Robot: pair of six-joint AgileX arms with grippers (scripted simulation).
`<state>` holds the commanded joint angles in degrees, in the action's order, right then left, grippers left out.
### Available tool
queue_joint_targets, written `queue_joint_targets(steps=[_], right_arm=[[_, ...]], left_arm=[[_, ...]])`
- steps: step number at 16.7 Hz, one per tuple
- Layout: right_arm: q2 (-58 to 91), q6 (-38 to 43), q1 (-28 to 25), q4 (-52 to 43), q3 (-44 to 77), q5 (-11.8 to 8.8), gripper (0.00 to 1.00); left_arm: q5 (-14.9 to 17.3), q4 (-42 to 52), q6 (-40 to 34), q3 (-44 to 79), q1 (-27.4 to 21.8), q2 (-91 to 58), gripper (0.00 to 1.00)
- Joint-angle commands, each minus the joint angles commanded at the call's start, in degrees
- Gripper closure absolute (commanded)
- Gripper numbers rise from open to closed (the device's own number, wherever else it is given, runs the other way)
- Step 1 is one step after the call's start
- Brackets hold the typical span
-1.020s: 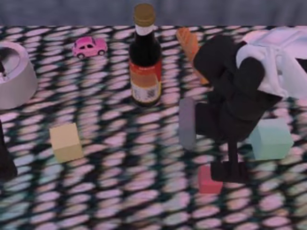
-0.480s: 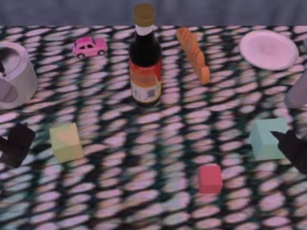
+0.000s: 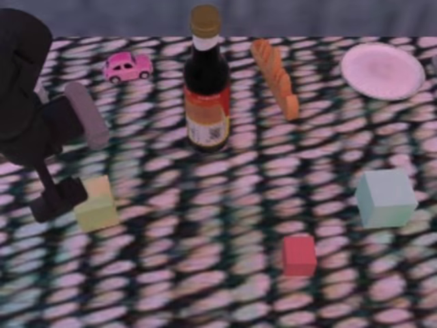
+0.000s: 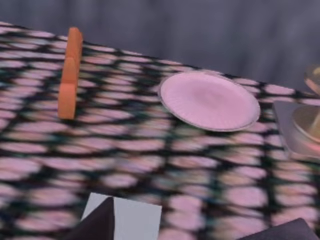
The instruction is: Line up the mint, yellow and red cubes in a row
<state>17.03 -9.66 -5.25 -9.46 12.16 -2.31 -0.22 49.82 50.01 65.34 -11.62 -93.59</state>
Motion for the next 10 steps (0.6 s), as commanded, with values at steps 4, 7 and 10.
queue_joint_targets(steps=[4, 7, 10], right_arm=[[-12.3, 7.0, 3.6, 6.9, -9.1, 1.6, 0.0], [-16.7, 9.5, 4.6, 9.3, -12.0, 2.3, 0.0], [-17.0, 9.7, 4.7, 9.5, -12.2, 2.3, 0.0]], left_arm=[[0.2, 6.2, 7.1, 10.4, -1.6, -13.7, 0.0], [0.3, 8.0, 9.5, 14.4, -2.1, -18.1, 0.0], [0.3, 8.2, 9.7, 14.7, -2.2, -18.4, 0.0]])
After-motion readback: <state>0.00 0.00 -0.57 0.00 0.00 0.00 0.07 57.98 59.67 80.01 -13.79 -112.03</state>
